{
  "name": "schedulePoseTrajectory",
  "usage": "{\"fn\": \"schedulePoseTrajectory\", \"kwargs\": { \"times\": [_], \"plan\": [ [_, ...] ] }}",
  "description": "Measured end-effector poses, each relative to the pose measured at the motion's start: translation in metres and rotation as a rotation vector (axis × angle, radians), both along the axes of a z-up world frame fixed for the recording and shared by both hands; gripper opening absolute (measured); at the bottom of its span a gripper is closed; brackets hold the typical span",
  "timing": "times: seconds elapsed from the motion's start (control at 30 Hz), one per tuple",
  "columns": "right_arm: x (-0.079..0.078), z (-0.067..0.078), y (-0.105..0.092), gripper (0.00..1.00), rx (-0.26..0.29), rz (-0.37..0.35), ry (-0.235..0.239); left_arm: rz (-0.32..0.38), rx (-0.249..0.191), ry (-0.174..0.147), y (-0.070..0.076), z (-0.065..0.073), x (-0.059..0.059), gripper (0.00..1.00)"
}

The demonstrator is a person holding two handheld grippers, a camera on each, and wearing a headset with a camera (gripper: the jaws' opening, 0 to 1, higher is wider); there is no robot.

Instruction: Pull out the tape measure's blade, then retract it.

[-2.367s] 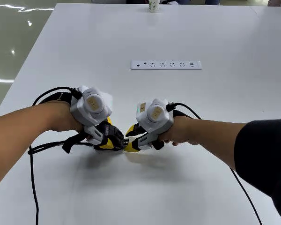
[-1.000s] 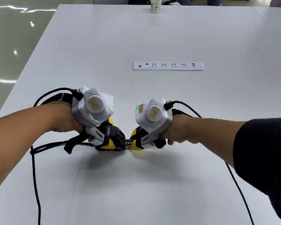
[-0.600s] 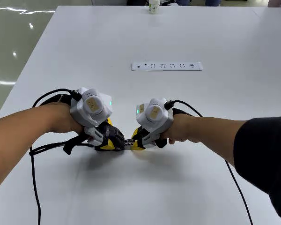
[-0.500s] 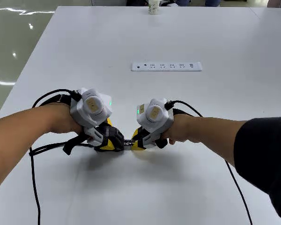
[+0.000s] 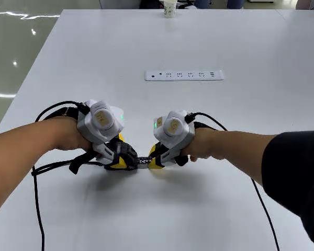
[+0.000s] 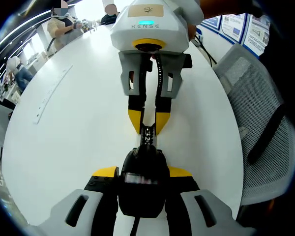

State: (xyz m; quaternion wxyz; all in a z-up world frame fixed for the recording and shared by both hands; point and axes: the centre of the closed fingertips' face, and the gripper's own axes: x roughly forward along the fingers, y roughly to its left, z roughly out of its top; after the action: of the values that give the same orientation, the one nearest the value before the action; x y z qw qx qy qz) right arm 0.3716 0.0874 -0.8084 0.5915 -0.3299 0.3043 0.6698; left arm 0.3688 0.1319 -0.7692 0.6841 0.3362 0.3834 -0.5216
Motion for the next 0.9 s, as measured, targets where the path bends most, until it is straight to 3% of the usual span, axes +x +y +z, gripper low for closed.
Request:
{"fn": "schedulePoseTrajectory", "kwargs": {
  "times": [0.9],
  "plan": [
    [0.001, 0.001, -0.016, 0.1, -0.02, -0.014, 0.004, -0.005, 0.003, -0.007, 0.0, -0.001, 0.0, 0.31]
  ]
}}
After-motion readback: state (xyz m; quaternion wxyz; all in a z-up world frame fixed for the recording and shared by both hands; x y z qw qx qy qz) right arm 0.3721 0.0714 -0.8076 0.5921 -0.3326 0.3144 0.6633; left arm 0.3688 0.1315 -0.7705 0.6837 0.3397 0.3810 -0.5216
